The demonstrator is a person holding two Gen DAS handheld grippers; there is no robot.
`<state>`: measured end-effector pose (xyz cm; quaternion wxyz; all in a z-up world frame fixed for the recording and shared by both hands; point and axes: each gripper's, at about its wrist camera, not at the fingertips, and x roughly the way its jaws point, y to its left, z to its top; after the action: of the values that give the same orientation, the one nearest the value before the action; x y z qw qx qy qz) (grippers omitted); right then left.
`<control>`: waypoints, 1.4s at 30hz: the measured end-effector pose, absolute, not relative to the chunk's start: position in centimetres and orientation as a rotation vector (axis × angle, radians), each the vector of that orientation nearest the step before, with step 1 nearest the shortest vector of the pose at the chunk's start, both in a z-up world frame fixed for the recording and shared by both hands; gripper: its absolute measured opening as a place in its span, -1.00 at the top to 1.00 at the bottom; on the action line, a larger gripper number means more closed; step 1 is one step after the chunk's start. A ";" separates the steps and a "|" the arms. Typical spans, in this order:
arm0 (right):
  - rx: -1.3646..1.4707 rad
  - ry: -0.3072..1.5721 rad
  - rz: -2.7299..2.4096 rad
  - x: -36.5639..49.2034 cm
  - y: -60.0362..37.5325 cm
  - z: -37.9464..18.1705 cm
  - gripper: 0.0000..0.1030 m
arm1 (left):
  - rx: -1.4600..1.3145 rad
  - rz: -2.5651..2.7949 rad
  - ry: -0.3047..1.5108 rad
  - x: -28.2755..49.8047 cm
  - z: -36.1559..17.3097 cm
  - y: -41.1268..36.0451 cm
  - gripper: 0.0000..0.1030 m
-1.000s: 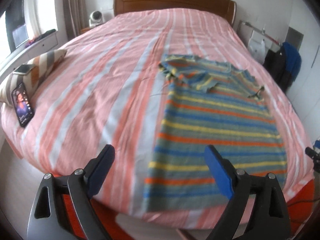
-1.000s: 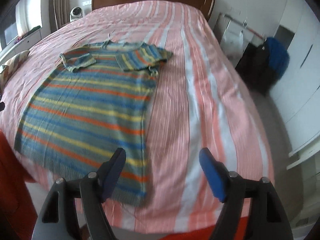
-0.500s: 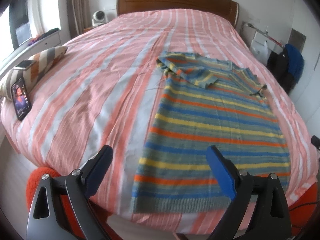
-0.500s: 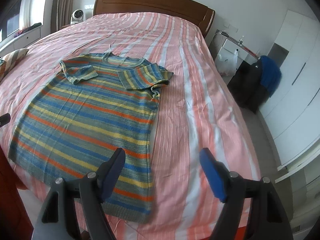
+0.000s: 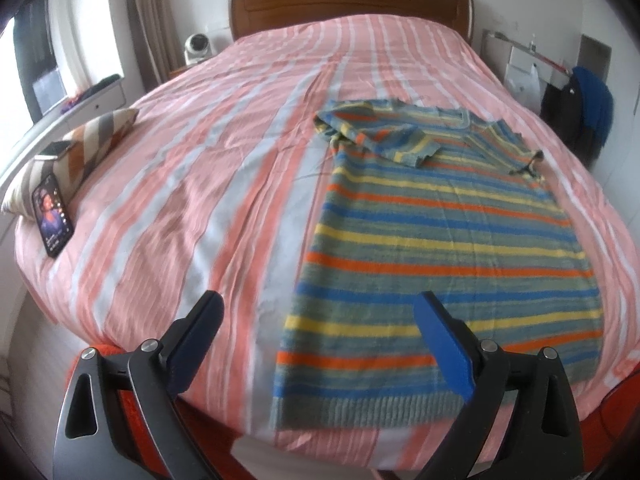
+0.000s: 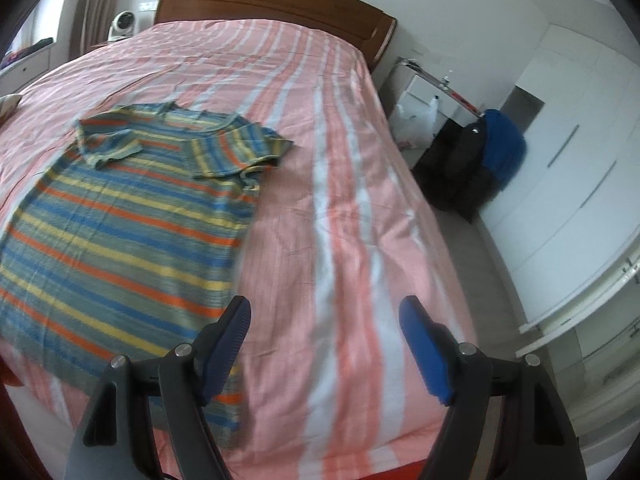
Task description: Fold small clothes
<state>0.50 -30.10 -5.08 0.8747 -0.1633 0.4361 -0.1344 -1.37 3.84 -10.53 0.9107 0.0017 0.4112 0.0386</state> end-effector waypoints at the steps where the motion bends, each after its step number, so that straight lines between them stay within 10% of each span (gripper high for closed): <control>1: -0.343 0.910 -0.285 0.6 -30.2 -5.0 -0.48 | 0.013 0.080 0.849 -1.3 -10.6 3.7 -0.88; 19: -0.306 0.942 -0.079 2.2 -29.8 -7.2 -0.59 | 0.086 0.123 0.869 -0.5 -12.2 3.5 -0.94; 32: -0.233 0.990 0.417 22.7 -24.9 -12.1 -0.62 | -0.028 0.189 0.867 -0.7 -13.8 6.8 -0.94; 37: -0.244 1.098 0.377 27.2 -23.2 -17.9 -0.34 | -0.005 0.211 0.882 -0.7 -14.5 7.1 -0.94; 39: -0.161 1.125 0.336 28.0 -25.2 -18.2 0.76 | 0.001 0.215 0.891 -0.6 -14.7 7.3 -0.94; 42: -0.046 1.087 0.255 28.0 -29.6 -15.8 0.93 | -0.007 0.216 0.902 -0.5 -15.0 7.6 -0.94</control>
<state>28.01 -29.61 -15.82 0.8479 -0.0219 0.5157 0.1209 -0.50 7.59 -15.03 0.8944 -0.0036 0.4350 0.1040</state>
